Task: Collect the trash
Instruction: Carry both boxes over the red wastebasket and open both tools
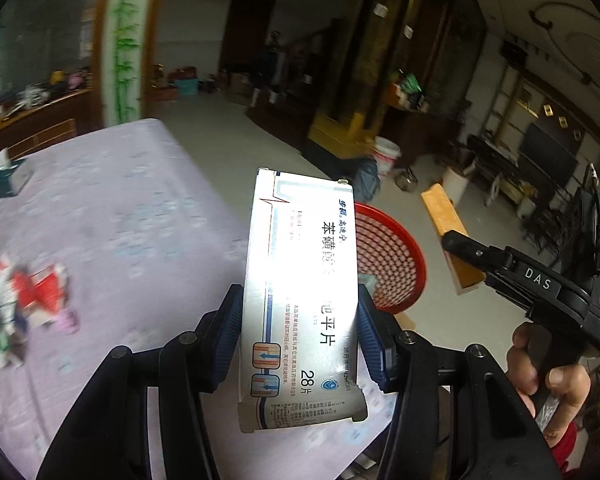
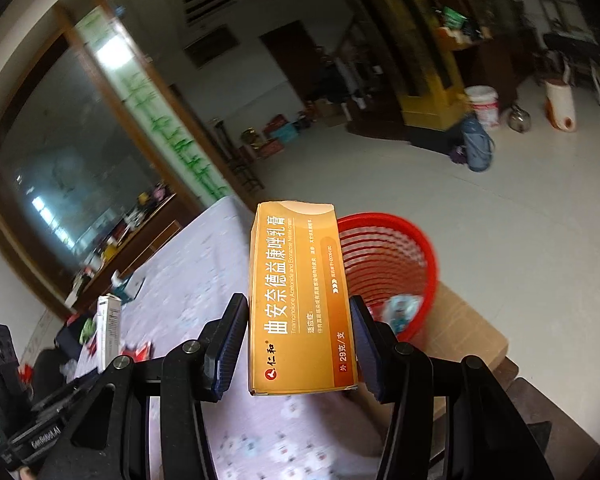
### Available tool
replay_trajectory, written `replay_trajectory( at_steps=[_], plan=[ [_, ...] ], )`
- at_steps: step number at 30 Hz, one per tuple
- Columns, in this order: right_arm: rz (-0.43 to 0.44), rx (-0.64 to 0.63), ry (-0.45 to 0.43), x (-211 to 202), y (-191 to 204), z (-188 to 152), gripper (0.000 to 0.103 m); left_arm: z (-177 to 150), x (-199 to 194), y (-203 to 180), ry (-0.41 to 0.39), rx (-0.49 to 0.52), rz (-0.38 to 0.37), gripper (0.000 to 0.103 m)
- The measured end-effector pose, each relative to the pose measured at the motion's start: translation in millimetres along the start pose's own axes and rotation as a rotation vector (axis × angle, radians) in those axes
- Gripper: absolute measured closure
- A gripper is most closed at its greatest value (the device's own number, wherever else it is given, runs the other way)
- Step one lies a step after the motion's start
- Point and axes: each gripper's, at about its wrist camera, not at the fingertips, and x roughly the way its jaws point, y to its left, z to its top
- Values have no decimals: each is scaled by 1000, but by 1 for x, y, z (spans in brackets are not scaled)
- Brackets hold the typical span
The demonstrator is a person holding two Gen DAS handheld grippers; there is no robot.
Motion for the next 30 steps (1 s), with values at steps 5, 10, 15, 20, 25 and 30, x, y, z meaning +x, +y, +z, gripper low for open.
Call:
replay_trajectory(
  at_steps=[5,10,15,20,25,30],
  plan=[
    [-17,57,-7,3,-21,15,48,21,46,-35,50,34,-49,51],
    [-33,76,-22,9,-30,30,48,36,92,-54,86,49,-61,51],
    [-64,83,-19,32,-33,41,47,45,121,-47,126,-14,-79,49],
    [-83,75,25,56,-38,44,46,36,97,-22,101,-56,-81,41],
    [-68,52,22,51,-29,35,46,17,61,2,59,-66,-31,37],
    [-5,-21,44,40,9,15,45,-4,25,30,42,-81,8,37]
  ],
)
